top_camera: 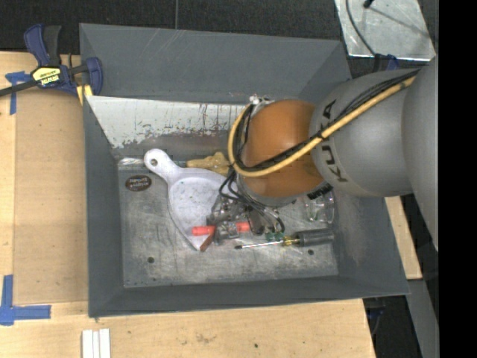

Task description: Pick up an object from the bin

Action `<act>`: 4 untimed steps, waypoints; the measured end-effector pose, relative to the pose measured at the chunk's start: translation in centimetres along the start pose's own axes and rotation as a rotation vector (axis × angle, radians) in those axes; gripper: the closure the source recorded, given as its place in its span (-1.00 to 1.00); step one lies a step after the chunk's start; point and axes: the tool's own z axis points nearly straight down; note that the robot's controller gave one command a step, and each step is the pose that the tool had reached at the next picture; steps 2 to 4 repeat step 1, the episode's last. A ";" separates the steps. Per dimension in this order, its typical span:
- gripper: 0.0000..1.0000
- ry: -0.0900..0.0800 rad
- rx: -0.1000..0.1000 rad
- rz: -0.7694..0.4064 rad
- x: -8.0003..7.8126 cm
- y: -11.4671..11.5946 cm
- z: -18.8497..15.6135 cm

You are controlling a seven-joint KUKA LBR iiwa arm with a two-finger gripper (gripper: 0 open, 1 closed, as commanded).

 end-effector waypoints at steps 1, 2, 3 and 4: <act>1.00 -0.010 0.001 -0.022 -1.7 -1.5 -18.1; 1.00 -0.010 0.001 -0.022 -1.7 -1.5 -18.1; 1.00 -0.010 0.001 -0.022 -1.7 -1.5 -18.1; 1.00 -0.010 0.001 -0.022 -1.7 -1.5 -18.1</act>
Offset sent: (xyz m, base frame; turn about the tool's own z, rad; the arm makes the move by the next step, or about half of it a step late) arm 0.0000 0.0000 0.0000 0.0000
